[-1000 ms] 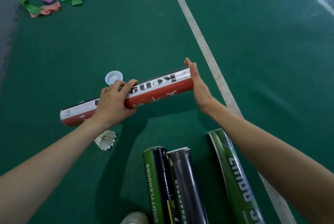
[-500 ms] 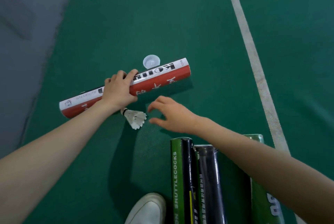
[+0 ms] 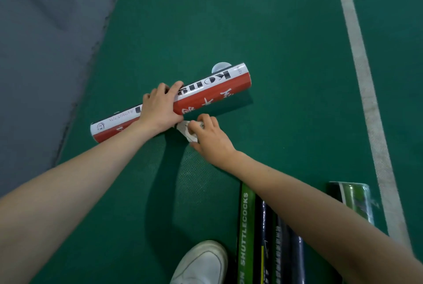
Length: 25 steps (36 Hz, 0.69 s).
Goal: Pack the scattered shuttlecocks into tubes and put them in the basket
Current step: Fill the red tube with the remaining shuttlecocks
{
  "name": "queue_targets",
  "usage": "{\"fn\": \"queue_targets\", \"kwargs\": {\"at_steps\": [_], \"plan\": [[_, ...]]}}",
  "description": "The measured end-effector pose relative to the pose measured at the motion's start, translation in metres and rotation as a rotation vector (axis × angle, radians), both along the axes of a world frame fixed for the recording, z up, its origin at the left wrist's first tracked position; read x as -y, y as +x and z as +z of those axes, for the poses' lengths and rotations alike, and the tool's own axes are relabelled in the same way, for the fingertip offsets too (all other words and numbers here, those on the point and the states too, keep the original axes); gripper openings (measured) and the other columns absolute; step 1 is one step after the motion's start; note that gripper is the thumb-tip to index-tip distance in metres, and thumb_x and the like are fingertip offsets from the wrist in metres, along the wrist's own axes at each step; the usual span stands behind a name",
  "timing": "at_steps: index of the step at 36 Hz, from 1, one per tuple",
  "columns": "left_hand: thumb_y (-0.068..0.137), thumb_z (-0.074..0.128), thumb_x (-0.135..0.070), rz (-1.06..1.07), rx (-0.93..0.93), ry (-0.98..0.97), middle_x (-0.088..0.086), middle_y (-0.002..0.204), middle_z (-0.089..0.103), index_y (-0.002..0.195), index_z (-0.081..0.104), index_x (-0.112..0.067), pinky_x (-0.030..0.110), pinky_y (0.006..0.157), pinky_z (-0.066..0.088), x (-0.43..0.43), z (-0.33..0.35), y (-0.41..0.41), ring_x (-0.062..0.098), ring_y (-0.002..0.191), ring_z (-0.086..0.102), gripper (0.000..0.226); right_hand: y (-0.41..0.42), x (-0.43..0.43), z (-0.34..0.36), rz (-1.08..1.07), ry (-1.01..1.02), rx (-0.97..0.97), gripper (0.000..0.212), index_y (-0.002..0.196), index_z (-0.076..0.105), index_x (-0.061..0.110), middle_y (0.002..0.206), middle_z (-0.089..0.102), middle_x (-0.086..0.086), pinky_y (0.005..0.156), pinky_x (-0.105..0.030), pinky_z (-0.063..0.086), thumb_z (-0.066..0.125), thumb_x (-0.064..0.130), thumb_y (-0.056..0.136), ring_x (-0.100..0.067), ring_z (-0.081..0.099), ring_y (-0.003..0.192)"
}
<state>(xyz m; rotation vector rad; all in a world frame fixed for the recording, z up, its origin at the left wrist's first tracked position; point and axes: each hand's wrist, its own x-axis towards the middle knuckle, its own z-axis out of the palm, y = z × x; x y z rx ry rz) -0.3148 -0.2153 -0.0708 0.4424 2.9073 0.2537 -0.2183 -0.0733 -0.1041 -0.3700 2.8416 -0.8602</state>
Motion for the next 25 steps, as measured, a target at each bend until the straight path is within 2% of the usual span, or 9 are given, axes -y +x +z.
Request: {"fn": "queue_targets", "kwargs": {"at_steps": [2,5,9,12,14,16,19,22,25], "plan": [[0.068,0.074,-0.031,0.006,0.001,0.009,0.011,0.113,0.047,0.136,0.032,-0.028,0.045,0.094,0.035,-0.002,0.002,-0.003,0.03,0.105,0.048,0.079,0.0,-0.004,0.0,-0.046,-0.043,-0.015,0.025,0.105,0.049,0.005,0.115,0.045,-0.015,0.082,-0.041,0.045,0.061,0.012,0.084,-0.032,0.046,0.101],[0.066,0.075,-0.03,0.004,0.013,0.029,0.011,0.114,0.047,0.136,0.033,-0.028,0.044,0.094,0.035,-0.008,0.005,-0.006,0.031,0.106,0.048,0.081,0.003,-0.02,-0.002,-0.088,0.011,-0.067,0.026,0.102,0.049,0.006,0.102,0.049,-0.012,0.081,-0.042,0.043,0.06,0.016,0.081,-0.028,0.046,0.091],[0.066,0.075,-0.031,-0.039,0.016,0.055,0.01,0.112,0.047,0.135,0.034,-0.028,0.045,0.094,0.036,-0.021,0.004,-0.003,0.03,0.104,0.049,0.081,0.014,-0.066,0.0,-0.158,0.013,-0.02,0.039,0.114,0.046,0.012,0.108,0.05,-0.006,0.086,-0.036,0.041,0.061,0.029,0.082,-0.022,0.042,0.096],[0.066,0.076,-0.031,-0.065,0.025,0.066,0.01,0.111,0.047,0.136,0.034,-0.028,0.045,0.096,0.036,-0.03,0.003,0.002,0.029,0.103,0.049,0.082,0.025,-0.109,0.009,-0.198,-0.019,0.04,0.045,0.122,0.046,0.015,0.112,0.046,-0.005,0.093,-0.033,0.04,0.062,0.027,0.082,-0.02,0.042,0.101],[0.065,0.076,-0.031,-0.073,0.022,0.068,0.009,0.111,0.047,0.135,0.035,-0.029,0.045,0.095,0.036,-0.036,0.002,0.004,0.029,0.103,0.049,0.081,0.032,-0.138,0.016,-0.246,-0.048,0.105,0.042,0.122,0.048,0.018,0.111,0.041,-0.002,0.089,-0.024,0.043,0.063,0.024,0.083,-0.017,0.046,0.099],[0.064,0.076,-0.032,-0.082,0.02,0.066,0.009,0.111,0.048,0.134,0.034,-0.03,0.044,0.094,0.037,-0.042,0.002,0.006,0.03,0.102,0.05,0.081,0.039,-0.165,0.022,-0.348,-0.111,0.164,0.034,0.117,0.053,0.019,0.11,0.038,0.0,0.075,-0.007,0.04,0.064,0.023,0.085,-0.008,0.048,0.089],[0.064,0.076,-0.032,-0.11,0.026,0.068,0.01,0.111,0.048,0.135,0.035,-0.029,0.043,0.094,0.037,-0.053,0.003,0.008,0.03,0.102,0.05,0.082,0.047,-0.199,0.029,-0.588,-0.233,0.125,0.027,0.112,0.058,0.018,0.108,0.04,-0.001,0.07,0.001,0.037,0.064,0.018,0.085,-0.004,0.046,0.085],[0.065,0.076,-0.031,-0.153,0.023,0.068,0.009,0.111,0.048,0.136,0.035,-0.029,0.043,0.094,0.037,-0.064,0.005,0.01,0.03,0.102,0.049,0.082,0.048,-0.227,0.04,-0.821,-0.39,0.051,0.025,0.114,0.056,0.018,0.112,0.045,-0.002,0.067,-0.004,0.042,0.058,0.015,0.089,-0.004,0.049,0.086],[0.065,0.076,-0.031,-0.198,0.02,0.08,0.009,0.111,0.048,0.138,0.034,-0.029,0.043,0.095,0.036,-0.075,0.007,0.014,0.029,0.103,0.05,0.084,0.044,-0.244,0.049,-0.901,-0.569,0.008,0.021,0.109,0.053,0.023,0.119,0.054,-0.008,0.064,-0.013,0.045,0.051,0.013,0.09,-0.01,0.056,0.09]]}}
